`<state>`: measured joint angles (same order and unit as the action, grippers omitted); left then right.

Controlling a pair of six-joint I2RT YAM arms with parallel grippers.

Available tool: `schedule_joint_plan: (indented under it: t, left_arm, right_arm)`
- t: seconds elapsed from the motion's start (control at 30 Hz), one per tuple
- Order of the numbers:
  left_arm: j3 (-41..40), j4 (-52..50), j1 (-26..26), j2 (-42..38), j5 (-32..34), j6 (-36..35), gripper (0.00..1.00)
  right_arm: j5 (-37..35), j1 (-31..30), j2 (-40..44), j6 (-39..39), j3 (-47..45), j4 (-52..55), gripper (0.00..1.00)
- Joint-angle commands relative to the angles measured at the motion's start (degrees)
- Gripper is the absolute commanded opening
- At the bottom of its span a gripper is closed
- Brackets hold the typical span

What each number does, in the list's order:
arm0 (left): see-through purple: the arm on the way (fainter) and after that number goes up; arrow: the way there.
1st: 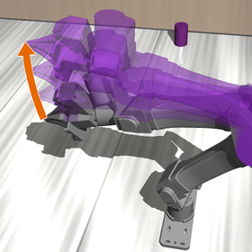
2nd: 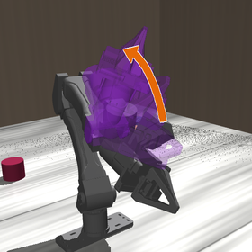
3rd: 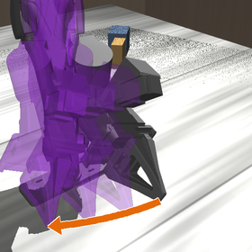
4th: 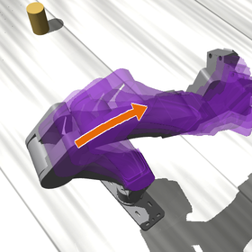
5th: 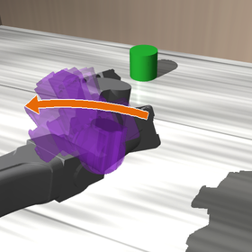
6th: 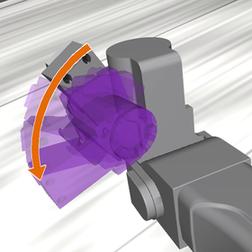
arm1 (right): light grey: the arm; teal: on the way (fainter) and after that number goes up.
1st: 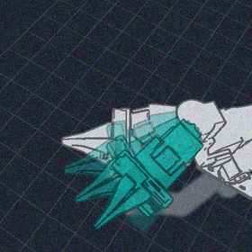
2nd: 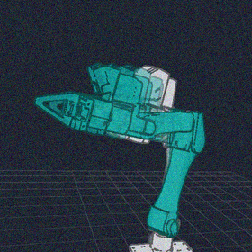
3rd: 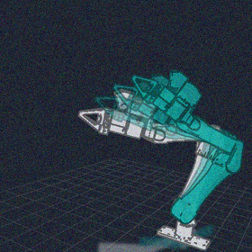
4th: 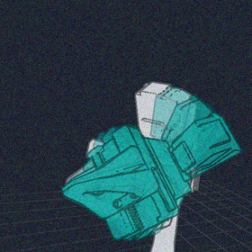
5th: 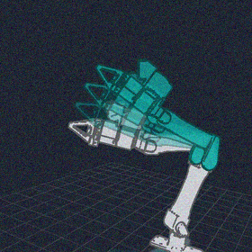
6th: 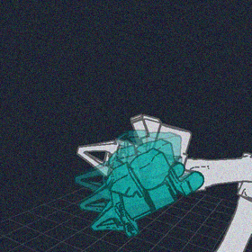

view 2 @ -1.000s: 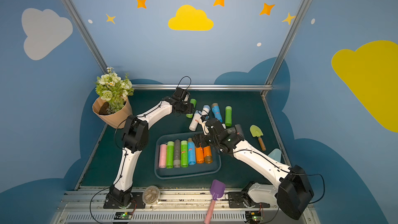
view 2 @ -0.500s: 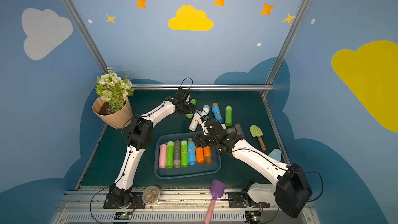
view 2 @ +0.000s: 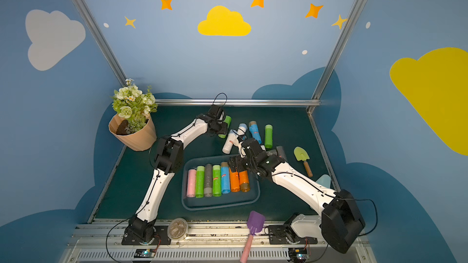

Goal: Put the roll of trash bags into the storage box
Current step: Pick up the roll of trash bags from the center of the board.

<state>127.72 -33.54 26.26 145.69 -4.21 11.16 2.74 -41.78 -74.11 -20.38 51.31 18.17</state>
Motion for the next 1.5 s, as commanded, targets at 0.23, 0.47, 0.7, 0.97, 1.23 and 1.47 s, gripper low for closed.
schedule_joint_plan:
  t: [0.23, 0.47, 0.7, 0.97, 1.23, 1.47]
  left_arm:
    - [3.1, -2.8, -0.5, 1.5, -0.3, -1.1, 0.51]
    - [-0.9, -1.3, -0.7, -2.5, -0.5, -0.1, 0.45]
    - [-5.6, 0.7, -1.4, -6.6, -1.7, 1.9, 0.42]
    - [-13.4, 3.1, -1.7, -13.0, -2.6, 3.5, 0.42]
    - [-25.9, 5.8, -1.7, -23.0, -2.8, 6.9, 0.41]
    - [-39.0, 6.8, -0.7, -35.4, -1.2, 11.8, 0.40]
  right_arm:
    - [0.7, 1.2, -0.1, -0.8, 0.3, -0.2, 0.87]
    - [1.4, 1.2, 1.3, -0.9, -0.4, 0.6, 0.87]
    - [0.4, 1.2, 4.3, -1.8, -2.1, 1.4, 0.87]
    - [-0.8, 1.3, 6.1, -3.5, -3.5, 2.5, 0.87]
    - [2.3, 1.3, 6.9, -4.2, -4.6, 2.8, 0.87]
    - [3.6, 1.1, 10.3, -5.4, -6.5, 4.5, 0.87]
